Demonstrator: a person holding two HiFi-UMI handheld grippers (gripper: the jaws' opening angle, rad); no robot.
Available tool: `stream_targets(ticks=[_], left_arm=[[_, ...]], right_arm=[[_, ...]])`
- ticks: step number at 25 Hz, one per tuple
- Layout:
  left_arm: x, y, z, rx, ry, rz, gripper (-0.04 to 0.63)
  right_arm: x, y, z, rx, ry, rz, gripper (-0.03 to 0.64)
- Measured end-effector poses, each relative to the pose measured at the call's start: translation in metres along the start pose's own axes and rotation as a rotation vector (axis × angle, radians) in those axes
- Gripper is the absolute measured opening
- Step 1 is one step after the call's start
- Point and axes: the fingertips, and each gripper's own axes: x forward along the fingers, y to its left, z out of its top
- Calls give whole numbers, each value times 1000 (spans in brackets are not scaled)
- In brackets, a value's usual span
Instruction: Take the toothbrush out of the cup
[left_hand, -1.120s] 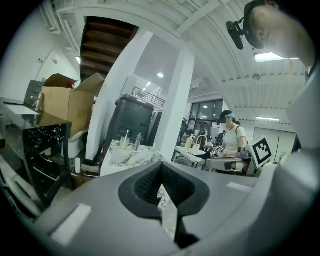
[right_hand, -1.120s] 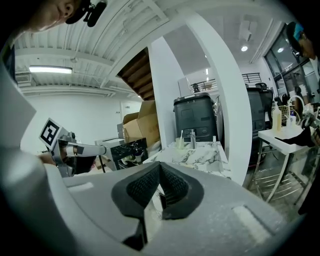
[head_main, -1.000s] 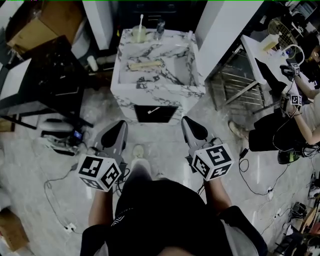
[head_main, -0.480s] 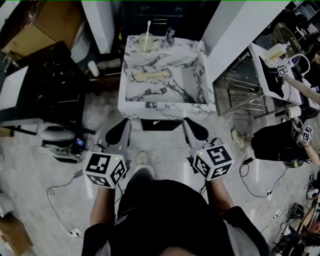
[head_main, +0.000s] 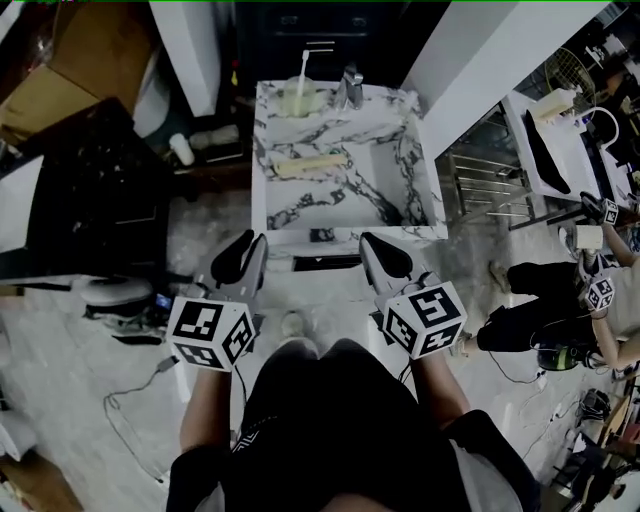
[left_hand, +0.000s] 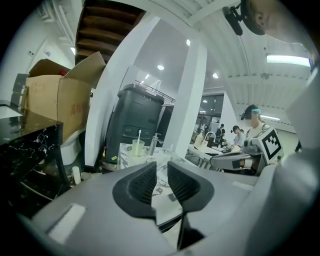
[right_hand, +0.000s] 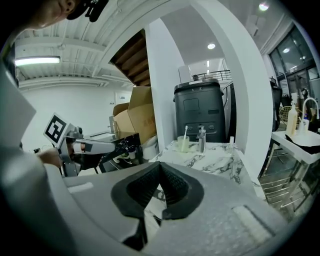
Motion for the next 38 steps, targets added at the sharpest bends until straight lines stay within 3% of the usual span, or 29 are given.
stream_targets(ticks=[5,12,21,38], left_arm=[[25,10,6,22,14,-35,129],[63,15,32,52,-1,-37,143],[132,31,69,56,2,35,143],[264,62,102,56,24,159,143]], right_arm=[[13,-6,-1,-7,25,-26,3],[37,-38,18,-36,11,-39,3],[79,-91,50,-88,29,27,3],[141,-185,62,-95,93,102,3]])
